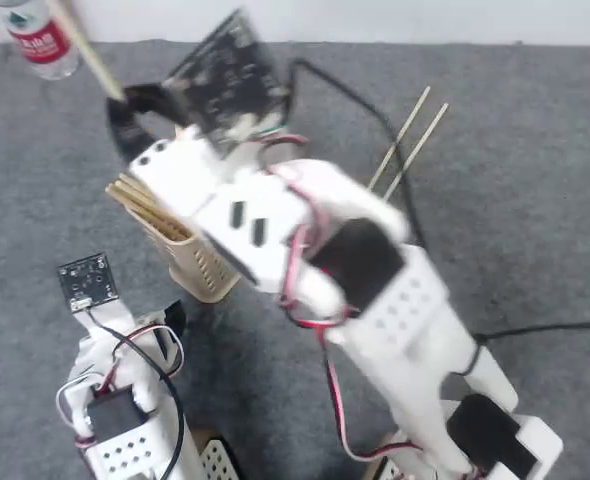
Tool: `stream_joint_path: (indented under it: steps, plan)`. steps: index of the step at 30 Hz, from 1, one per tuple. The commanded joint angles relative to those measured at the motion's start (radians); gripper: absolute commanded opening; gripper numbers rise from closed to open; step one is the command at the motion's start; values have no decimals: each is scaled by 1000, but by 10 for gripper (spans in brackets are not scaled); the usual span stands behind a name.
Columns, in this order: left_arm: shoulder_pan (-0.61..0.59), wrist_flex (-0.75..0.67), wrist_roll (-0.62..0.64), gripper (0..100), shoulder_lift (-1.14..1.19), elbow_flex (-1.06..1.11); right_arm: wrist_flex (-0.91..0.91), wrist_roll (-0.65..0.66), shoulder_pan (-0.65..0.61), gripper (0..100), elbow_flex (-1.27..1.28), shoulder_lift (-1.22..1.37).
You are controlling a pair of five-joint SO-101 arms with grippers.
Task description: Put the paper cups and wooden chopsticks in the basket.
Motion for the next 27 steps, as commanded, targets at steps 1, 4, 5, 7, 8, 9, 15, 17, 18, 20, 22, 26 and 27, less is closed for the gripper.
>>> stream_joint_path:
  steps: [1,4,5,7,8,9,15,17,18,20,22,26,27]
  plan:
    - [2,-2,11,298,-15,-5,-197,18,-33,6,150,-15]
    - [2,-2,11,298,-15,-5,-349,20,-33,6,276,-12]
    - [2,-2,11,298,-15,-5,-397,20,-27,6,308,-12]
    - [2,-2,11,298,-15,-5,-478,20,-8,6,356,-8]
    - [2,-2,11,298,-15,-5,-509,20,1,6,376,-4]
    - [2,-2,11,298,-15,-5,-536,20,8,6,397,-2]
    - [5,-2,11,298,-15,-5,-760,20,27,6,591,-4]
    - [5,-2,11,298,-15,-5,-817,20,25,6,652,-12]
    - [5,-2,11,298,-15,-5,-837,20,25,6,681,-13]
    - [5,-2,11,298,-15,-5,-869,20,25,7,730,-13]
    - [5,-2,11,298,-15,-5,-883,20,24,43,761,-15]
    - [5,-2,11,298,-15,-5,-872,15,24,214,792,-33]
    - [5,-2,11,298,-15,-5,-872,15,24,214,801,-51]
